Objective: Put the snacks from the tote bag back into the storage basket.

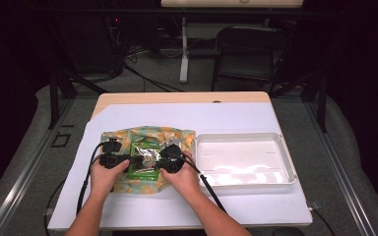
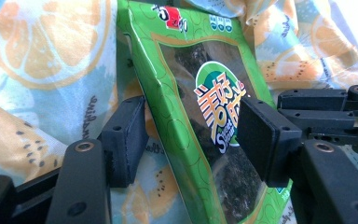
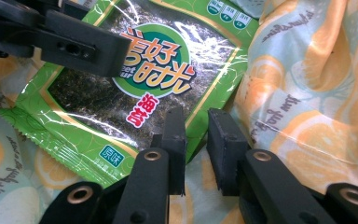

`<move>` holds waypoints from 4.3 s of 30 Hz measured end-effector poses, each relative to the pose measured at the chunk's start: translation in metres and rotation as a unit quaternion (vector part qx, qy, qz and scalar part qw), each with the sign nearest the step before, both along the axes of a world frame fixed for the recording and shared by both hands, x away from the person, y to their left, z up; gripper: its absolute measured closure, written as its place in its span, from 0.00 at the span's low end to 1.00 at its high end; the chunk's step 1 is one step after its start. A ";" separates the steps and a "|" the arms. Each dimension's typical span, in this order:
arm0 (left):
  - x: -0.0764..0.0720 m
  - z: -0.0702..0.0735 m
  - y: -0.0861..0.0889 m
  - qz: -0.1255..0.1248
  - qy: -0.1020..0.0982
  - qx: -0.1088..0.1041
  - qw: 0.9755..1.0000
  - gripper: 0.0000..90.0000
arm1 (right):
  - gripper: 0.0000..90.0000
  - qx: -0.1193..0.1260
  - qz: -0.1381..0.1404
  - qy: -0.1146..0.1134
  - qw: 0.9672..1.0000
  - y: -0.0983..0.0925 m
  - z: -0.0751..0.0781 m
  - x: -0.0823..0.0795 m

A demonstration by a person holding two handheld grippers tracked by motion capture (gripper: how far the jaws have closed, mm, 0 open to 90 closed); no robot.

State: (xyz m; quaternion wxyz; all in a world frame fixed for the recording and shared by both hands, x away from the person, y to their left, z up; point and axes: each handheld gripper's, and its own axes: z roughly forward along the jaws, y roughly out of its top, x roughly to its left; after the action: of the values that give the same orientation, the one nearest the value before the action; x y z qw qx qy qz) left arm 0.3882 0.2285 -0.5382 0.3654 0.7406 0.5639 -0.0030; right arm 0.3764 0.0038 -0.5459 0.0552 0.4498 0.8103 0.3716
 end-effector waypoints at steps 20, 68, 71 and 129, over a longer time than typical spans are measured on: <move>0.000 0.001 -0.001 -0.005 -0.005 -0.024 1.000 0.55 | 0.85 0.005 0.000 0.004 1.000 -0.002 -0.001 0.001; -0.007 0.007 -0.001 -0.014 -0.018 -0.053 0.998 0.69 | 0.74 0.020 0.017 -0.022 0.999 -0.013 0.021 -0.008; -0.008 0.008 -0.002 -0.011 -0.020 -0.055 0.998 0.70 | 0.73 0.031 0.022 -0.033 0.999 -0.015 0.028 -0.014; -0.036 0.049 0.017 0.033 -0.114 -0.094 0.988 0.79 | 0.58 0.030 0.013 -0.111 0.993 -0.102 0.045 -0.024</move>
State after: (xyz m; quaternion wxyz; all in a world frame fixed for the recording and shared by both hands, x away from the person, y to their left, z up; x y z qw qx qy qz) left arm 0.3522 0.2451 -0.4889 0.4949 0.6794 0.5402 0.0410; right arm 0.3525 -0.0985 -0.5011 0.1262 0.3965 0.7936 0.4440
